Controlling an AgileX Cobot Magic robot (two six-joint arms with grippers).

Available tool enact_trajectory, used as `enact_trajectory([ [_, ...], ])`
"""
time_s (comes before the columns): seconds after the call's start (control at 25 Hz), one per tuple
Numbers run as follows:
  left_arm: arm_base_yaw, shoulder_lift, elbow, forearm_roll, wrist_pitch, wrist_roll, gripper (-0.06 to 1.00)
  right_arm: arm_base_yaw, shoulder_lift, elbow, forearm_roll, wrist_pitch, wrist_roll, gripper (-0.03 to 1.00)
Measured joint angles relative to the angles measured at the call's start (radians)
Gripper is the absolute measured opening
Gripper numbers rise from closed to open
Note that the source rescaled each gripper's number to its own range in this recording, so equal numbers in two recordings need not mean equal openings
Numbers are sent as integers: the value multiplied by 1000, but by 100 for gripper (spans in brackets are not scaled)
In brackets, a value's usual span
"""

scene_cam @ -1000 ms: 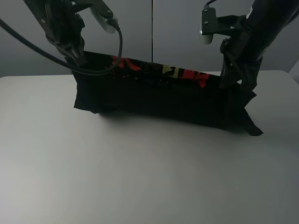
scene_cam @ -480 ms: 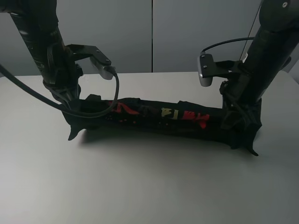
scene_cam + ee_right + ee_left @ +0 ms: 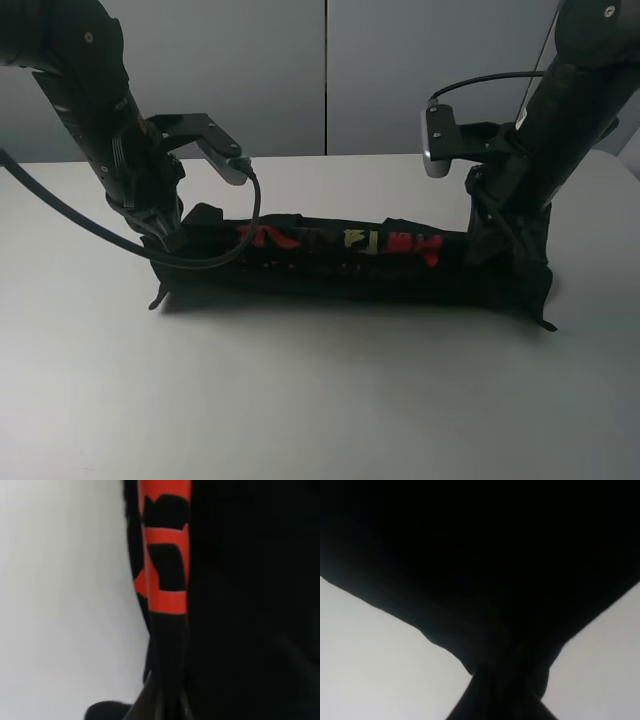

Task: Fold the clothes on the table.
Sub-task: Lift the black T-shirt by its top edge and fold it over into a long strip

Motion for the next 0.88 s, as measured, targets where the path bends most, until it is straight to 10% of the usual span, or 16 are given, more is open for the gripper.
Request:
enact_trajectory([
  [0.88,0,120,33,123,-354,-218,0,-1,54,104,-299,-476,334,0],
])
